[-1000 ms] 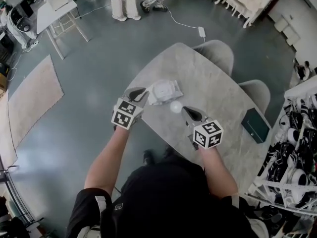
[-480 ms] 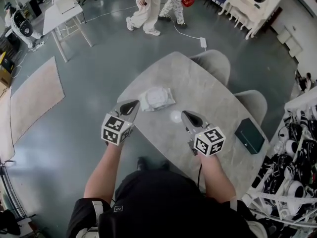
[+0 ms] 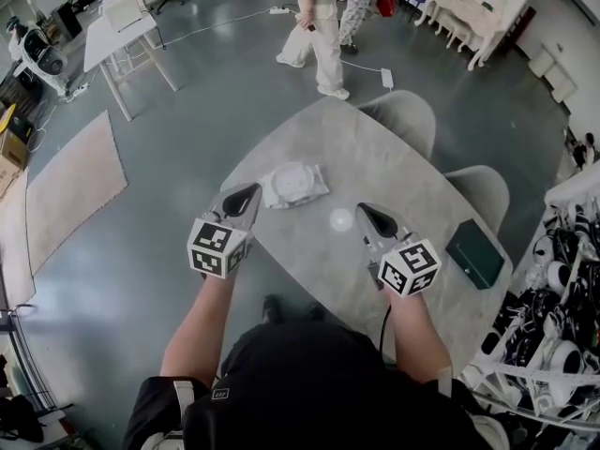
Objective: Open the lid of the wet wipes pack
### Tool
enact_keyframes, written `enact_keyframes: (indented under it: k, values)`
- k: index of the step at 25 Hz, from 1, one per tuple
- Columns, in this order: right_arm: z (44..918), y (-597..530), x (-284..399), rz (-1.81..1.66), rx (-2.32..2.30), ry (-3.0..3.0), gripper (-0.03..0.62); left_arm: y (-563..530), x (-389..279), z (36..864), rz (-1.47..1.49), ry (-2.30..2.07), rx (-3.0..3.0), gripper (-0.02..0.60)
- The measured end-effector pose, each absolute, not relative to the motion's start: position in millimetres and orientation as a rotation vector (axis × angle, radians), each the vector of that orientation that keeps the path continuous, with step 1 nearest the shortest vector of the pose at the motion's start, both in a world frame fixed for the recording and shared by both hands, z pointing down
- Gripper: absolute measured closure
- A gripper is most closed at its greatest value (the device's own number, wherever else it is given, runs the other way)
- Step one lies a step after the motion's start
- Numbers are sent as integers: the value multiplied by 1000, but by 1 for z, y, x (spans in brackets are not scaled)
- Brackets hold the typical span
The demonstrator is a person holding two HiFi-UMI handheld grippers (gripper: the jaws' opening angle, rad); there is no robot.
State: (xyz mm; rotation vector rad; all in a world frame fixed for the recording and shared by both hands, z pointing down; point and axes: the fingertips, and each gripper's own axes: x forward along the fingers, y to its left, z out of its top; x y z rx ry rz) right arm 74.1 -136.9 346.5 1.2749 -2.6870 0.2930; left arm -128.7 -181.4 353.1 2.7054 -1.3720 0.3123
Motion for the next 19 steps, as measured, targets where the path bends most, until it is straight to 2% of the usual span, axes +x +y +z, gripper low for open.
enact_keyframes:
  k: [19]
  values:
    - [338, -154, 55, 272, 1247, -2736, 592, -191, -139, 352, 296, -1388, 2662, 571]
